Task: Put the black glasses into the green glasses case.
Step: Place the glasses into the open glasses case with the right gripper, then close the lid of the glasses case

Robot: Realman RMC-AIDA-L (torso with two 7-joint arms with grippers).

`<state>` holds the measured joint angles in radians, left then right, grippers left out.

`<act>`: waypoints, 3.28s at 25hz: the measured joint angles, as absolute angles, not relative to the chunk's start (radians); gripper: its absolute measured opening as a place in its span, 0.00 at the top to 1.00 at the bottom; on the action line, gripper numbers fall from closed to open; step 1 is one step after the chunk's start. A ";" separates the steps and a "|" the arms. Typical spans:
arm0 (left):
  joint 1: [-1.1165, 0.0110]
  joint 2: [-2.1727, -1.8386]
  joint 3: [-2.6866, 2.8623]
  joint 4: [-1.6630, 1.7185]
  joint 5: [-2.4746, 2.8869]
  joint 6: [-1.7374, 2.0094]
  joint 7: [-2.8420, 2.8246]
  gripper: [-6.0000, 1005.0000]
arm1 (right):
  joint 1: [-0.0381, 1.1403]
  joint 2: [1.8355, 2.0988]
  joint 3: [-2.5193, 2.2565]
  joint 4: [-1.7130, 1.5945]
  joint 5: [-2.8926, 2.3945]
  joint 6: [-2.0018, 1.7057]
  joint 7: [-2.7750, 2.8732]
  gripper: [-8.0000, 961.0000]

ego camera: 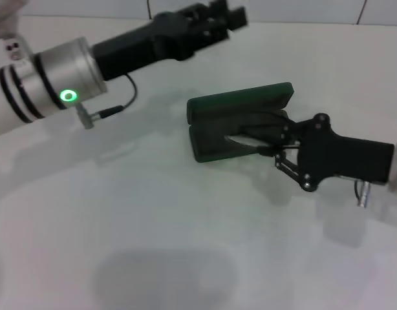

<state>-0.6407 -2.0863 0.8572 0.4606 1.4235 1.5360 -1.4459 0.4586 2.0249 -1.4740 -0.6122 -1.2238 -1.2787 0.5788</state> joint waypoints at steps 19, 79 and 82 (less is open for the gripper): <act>-0.604 -2.086 0.841 0.450 1.361 1.474 -1.436 0.37 | 0.375 2.025 -1.792 -0.968 -1.291 -0.657 0.592 0.84; -0.806 -2.081 0.961 0.446 1.901 0.926 -1.780 0.37 | 0.457 1.895 -1.265 -0.550 -1.277 -1.429 1.191 0.48; -0.813 -2.079 1.012 0.447 1.902 0.918 -1.795 0.37 | 0.457 1.897 -1.264 -0.547 -1.277 -1.430 1.193 0.46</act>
<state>-0.8127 -2.0793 1.0125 0.4473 1.9018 0.9180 -1.7948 0.4571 1.8968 -1.2644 -0.5466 -1.2767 -1.4303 1.1926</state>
